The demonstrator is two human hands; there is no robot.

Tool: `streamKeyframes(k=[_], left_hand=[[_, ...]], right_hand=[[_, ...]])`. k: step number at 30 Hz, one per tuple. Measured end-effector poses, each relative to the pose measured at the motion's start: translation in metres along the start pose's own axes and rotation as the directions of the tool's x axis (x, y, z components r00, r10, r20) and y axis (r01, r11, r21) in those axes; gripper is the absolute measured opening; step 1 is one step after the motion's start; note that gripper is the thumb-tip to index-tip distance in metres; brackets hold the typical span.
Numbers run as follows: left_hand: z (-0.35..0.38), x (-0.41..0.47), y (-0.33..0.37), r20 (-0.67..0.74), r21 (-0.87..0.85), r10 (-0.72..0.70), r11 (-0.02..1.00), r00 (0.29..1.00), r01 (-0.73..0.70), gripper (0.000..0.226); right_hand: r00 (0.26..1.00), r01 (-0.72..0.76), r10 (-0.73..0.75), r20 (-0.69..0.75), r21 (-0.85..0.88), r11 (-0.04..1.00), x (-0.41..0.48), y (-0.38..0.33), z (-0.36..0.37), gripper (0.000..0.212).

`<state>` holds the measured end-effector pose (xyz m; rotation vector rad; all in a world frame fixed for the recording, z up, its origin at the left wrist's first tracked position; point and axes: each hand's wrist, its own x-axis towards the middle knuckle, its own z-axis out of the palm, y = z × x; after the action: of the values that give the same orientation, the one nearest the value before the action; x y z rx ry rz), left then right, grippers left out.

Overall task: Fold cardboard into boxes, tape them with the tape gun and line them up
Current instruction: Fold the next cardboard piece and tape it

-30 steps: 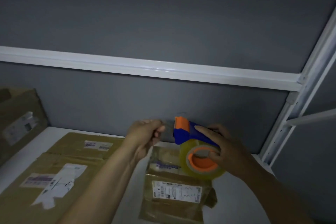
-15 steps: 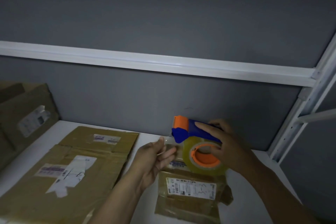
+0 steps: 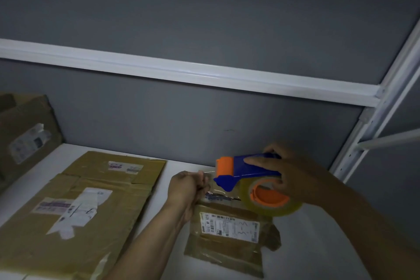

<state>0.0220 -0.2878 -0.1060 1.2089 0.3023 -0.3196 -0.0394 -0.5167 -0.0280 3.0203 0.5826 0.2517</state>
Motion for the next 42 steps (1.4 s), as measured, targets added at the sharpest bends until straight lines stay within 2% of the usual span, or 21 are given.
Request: streamKeyframes(k=[2,5,9,11,13,15,20,25,30,35,36,37,38,39,40,42], left_hand=[[-0.002,0.001,0.001,-0.030,-0.045,-0.003,0.999,1.000,0.001,0.014],[-0.004,0.001,0.002,-0.046,0.018,0.042,0.999,0.998,-0.042,0.018],[-0.009,0.006,0.001,-0.016,0.078,0.064,0.995,0.998,-0.062,0.017],[-0.012,0.007,0.001,-0.041,0.174,0.118,0.979,0.992,-0.109,0.016],[-0.015,0.008,0.000,-0.084,0.346,0.243,0.917,0.966,-0.201,0.015],[-0.019,0.009,-0.001,-0.094,0.425,0.291,0.876,0.952,-0.226,0.016],[-0.031,0.015,-0.005,-0.076,0.396,0.193,0.906,0.978,-0.148,0.024],[-0.036,0.026,-0.011,-0.064,0.398,0.150,0.910,0.987,-0.113,0.028],[-0.043,0.034,-0.019,0.008,0.472,0.105,0.876,0.994,-0.096,0.039],[-0.048,0.031,-0.024,0.050,0.582,0.069,0.808,0.996,-0.085,0.023],[-0.049,0.031,-0.026,0.076,0.585,0.138,0.796,0.987,-0.157,0.023],[-0.051,0.030,-0.029,0.102,0.572,0.267,0.772,0.958,-0.276,0.019],[-0.052,0.027,-0.031,0.139,0.536,0.389,0.744,0.911,-0.400,0.018],[-0.052,0.022,-0.032,0.190,0.480,0.452,0.731,0.871,-0.484,0.024],[-0.050,0.016,-0.033,0.261,0.429,0.443,0.743,0.858,-0.514,0.036],[-0.047,0.006,-0.037,0.404,0.422,0.311,0.771,0.860,-0.477,0.056]], right_hand=[[1.000,-0.020,0.020,-0.020,-0.021,1.000,-0.006,0.004,-0.005,0.064],[0.995,-0.080,0.078,-0.057,-0.031,0.996,-0.014,0.016,-0.011,0.065],[0.998,-0.037,0.031,-0.061,-0.095,0.995,-0.016,0.004,-0.006,0.058],[0.998,-0.055,0.051,-0.042,-0.112,0.992,-0.014,-0.006,-0.007,0.058],[0.999,-0.034,0.030,-0.032,-0.134,0.990,-0.015,-0.007,-0.003,0.065],[0.999,-0.045,0.042,-0.029,-0.110,0.993,-0.013,-0.009,-0.004,0.057],[0.998,0.058,-0.062,-0.014,-0.218,0.974,-0.007,-0.011,0.004,0.076],[0.991,0.112,-0.127,-0.048,-0.234,0.966,0.002,-0.014,0.011,0.074],[0.992,0.082,-0.100,-0.072,-0.220,0.972,0.008,-0.017,0.012,0.075],[0.992,0.083,-0.102,-0.077,-0.224,0.971,0.009,-0.016,0.015,0.073],[0.993,0.077,-0.095,-0.073,-0.222,0.972,0.009,-0.016,0.016,0.073],[0.993,0.077,-0.096,-0.071,-0.224,0.972,0.010,-0.015,0.017,0.072],[0.994,0.071,-0.088,-0.065,-0.223,0.972,0.009,-0.015,0.016,0.072],[0.995,0.066,-0.082,-0.063,-0.226,0.972,0.009,-0.015,0.016,0.072],[0.995,0.060,-0.075,-0.058,-0.229,0.972,0.009,-0.015,0.015,0.072],[0.996,0.055,-0.070,-0.058,-0.223,0.973,0.008,-0.014,0.015,0.072]])
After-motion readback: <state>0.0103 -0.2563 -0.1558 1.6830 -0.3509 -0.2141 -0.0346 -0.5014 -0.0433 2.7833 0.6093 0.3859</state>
